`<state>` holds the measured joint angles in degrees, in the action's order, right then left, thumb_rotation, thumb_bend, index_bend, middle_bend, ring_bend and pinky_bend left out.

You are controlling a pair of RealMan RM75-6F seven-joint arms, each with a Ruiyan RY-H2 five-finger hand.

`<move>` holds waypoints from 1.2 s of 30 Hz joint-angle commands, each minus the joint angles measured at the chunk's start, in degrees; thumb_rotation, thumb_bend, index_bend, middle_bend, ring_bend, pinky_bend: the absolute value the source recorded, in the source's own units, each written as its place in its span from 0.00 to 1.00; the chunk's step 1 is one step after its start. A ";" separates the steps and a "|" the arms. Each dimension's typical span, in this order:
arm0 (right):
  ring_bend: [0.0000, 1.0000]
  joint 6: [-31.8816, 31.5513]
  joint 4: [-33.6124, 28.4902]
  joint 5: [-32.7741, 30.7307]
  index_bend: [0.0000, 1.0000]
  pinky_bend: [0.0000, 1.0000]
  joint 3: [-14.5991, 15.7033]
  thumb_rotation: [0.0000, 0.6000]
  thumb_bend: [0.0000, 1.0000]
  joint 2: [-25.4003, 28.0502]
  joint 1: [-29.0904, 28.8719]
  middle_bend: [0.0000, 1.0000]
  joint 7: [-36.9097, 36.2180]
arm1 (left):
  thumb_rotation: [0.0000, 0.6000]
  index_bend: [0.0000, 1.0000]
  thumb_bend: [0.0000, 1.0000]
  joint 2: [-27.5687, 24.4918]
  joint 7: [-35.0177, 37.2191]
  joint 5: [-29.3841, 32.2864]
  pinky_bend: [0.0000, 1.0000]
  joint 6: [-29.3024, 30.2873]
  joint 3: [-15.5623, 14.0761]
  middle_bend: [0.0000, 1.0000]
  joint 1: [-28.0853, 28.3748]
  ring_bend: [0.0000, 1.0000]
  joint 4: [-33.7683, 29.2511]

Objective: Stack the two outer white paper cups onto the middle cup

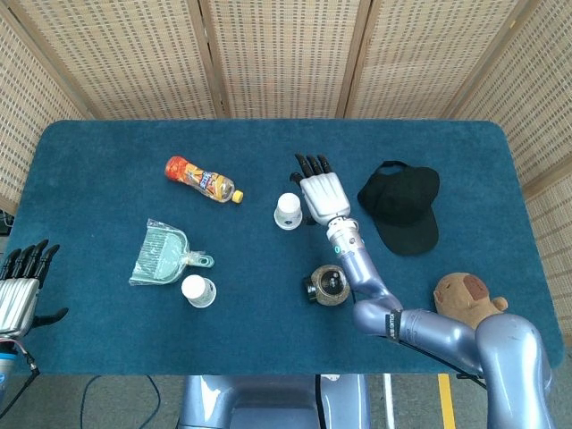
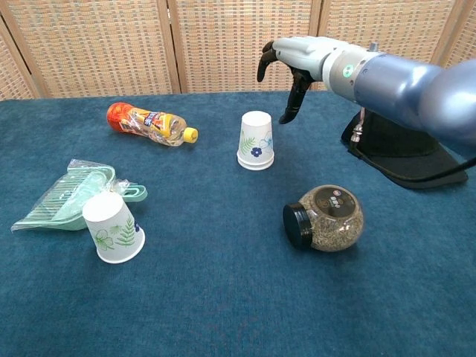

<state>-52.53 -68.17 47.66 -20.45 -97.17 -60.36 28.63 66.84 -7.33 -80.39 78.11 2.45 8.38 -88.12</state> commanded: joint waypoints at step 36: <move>0.00 -33.93 -16.36 33.94 0.24 0.00 20.36 1.00 0.20 20.75 41.02 0.00 -28.96 | 1.00 0.17 0.23 -5.11 1.12 -3.02 0.00 -12.63 0.22 0.00 9.43 0.00 -12.20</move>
<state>-86.53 -84.61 81.50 0.00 -76.42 -19.43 -0.25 63.19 -6.44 -85.08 68.75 1.15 15.08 -98.34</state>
